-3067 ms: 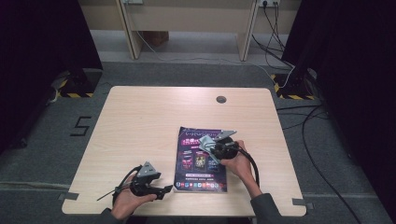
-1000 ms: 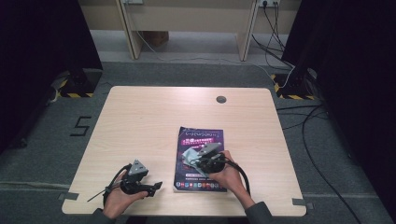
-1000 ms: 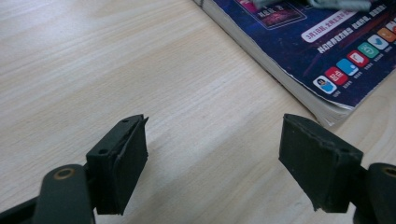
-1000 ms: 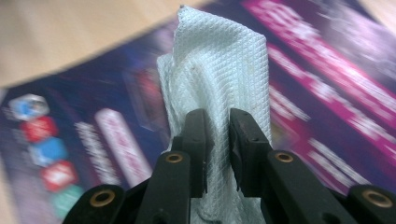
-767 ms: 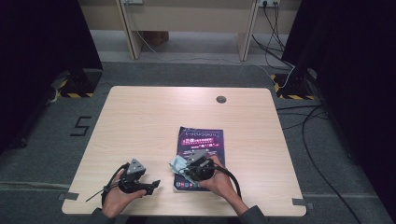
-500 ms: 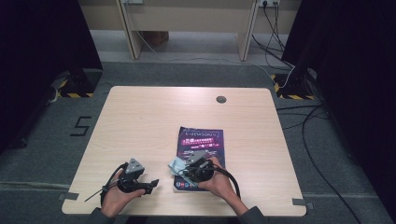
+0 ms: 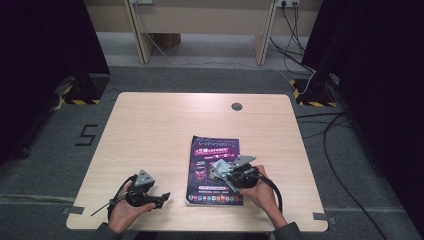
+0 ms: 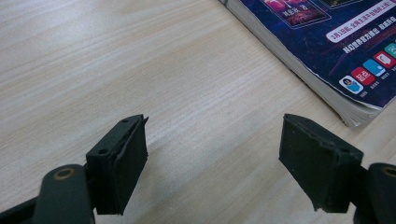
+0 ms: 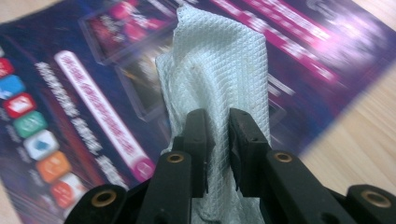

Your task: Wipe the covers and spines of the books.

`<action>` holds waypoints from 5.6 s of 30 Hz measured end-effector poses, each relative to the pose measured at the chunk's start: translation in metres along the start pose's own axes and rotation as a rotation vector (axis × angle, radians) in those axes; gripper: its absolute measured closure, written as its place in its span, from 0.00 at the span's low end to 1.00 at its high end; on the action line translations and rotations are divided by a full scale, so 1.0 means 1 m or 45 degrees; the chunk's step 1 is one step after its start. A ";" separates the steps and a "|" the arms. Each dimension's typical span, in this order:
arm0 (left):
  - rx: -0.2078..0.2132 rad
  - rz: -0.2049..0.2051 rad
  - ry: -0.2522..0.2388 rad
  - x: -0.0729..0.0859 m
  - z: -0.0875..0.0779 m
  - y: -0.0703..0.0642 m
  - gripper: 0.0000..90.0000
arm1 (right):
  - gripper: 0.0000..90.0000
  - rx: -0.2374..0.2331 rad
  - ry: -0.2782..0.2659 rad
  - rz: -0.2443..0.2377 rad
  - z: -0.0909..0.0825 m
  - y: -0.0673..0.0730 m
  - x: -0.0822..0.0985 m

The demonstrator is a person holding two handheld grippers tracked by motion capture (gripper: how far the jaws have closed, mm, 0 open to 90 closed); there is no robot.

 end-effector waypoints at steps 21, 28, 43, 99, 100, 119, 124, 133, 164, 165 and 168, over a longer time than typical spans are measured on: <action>-0.017 0.006 0.006 0.000 0.001 0.000 0.24 | 0.87 -0.003 -0.007 -0.042 0.007 0.019 -0.004; -0.055 0.011 0.010 0.001 0.001 0.005 0.23 | 0.86 -0.090 -0.002 -0.111 0.019 0.055 -0.011; -0.133 0.038 0.068 0.006 0.000 0.013 0.22 | 0.86 -0.225 0.012 -0.202 0.024 0.102 -0.009; -0.179 0.005 0.081 0.009 -0.001 0.023 0.23 | 0.87 -0.232 0.046 -0.174 0.009 0.088 0.005; -0.177 0.003 0.077 0.009 -0.001 0.023 0.23 | 0.87 -0.217 0.045 -0.161 0.007 0.083 0.006; -0.124 0.015 0.029 0.004 0.001 0.015 0.23 | 0.87 -0.065 0.008 -0.032 -0.020 0.024 0.029; -0.083 -0.001 -0.004 0.002 0.002 0.010 0.22 | 0.87 -0.089 0.015 -0.077 -0.023 0.037 0.036; 0.050 -0.002 -0.088 -0.014 0.016 -0.013 0.22 | 0.87 -0.028 -0.008 -0.057 -0.019 0.021 0.030; 0.079 0.211 0.007 -0.022 0.030 -0.057 0.23 | 0.87 0.151 -0.034 0.138 0.026 -0.054 -0.041; 0.077 0.212 0.006 -0.022 0.030 -0.057 0.24 | 0.87 0.158 -0.032 0.144 0.028 -0.056 -0.044; 0.077 0.213 0.004 -0.022 0.030 -0.057 0.24 | 0.87 0.191 -0.030 0.162 0.033 -0.063 -0.052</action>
Point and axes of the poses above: each handheld gripper's, and its own axes: z roughly forward along the jaws, x roughly out of its underside, y roughly to its left, the point moved 4 cm from there along z, roughly forward along the jaws, and after that the axes turned 15 degrees about z, right-handed, at the moved point
